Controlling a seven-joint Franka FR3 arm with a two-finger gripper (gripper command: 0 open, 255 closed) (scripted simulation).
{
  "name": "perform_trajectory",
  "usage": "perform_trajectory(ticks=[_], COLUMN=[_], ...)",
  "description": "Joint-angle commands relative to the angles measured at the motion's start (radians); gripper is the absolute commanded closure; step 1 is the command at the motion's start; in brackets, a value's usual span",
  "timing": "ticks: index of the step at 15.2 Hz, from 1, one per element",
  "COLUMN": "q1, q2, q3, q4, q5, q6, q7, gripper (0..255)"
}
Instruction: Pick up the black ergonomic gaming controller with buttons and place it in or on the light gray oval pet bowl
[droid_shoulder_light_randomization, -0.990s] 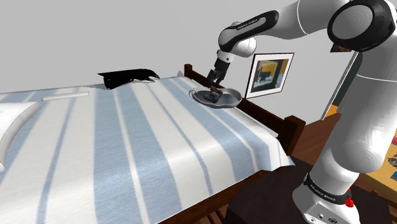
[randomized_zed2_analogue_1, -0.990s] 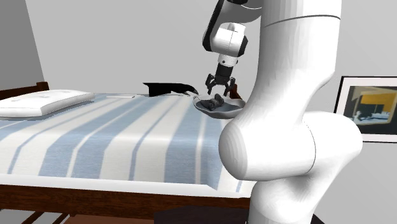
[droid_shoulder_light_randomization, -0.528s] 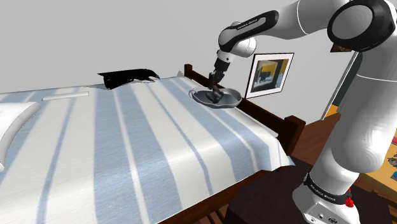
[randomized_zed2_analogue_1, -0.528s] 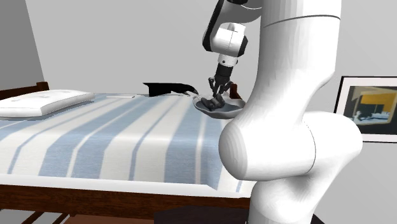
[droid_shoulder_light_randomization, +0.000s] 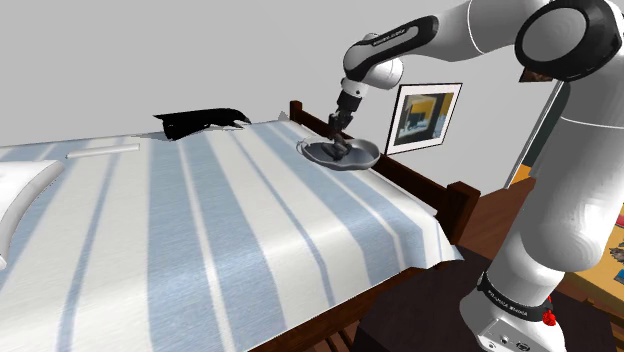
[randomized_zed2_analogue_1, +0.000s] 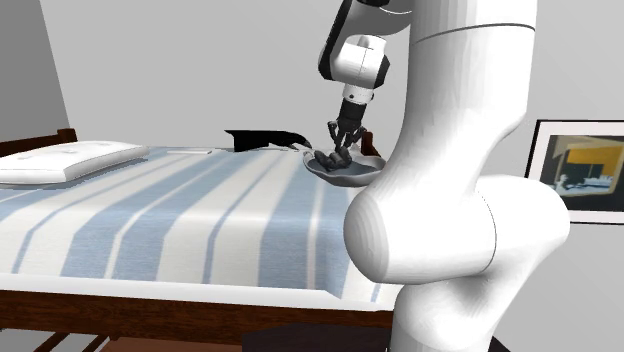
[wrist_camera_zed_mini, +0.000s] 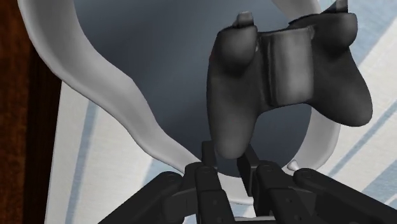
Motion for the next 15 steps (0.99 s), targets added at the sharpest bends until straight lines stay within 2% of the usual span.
perform_trajectory(ticks=[1, 4, 5, 6, 7, 8, 9, 10, 15], q1=[0.000, 0.000, 0.000, 0.000, 0.034, 0.068, 0.093, 0.096, 0.090], q2=[-0.006, -0.016, -0.009, -0.009, -0.045, -0.070, -0.081, -0.082, -0.048], q3=[-0.001, -0.002, -0.001, -0.001, -0.007, -0.013, -0.008, -0.006, -0.008], q4=[0.013, 0.041, 0.036, 0.036, -0.021, -0.056, -0.069, -0.069, -0.096], q5=[-0.005, -0.015, -0.011, -0.011, -0.143, -0.279, -0.402, -0.419, -0.413], q6=[-0.018, -0.054, -0.042, -0.042, 0.000, 0.002, -0.034, -0.043, 0.018], q7=[0.007, 0.019, 0.015, 0.015, 0.283, 0.561, 0.833, 0.874, 0.869], gripper=[255, 255, 255, 0, 0, 0, 0, 0, 0])
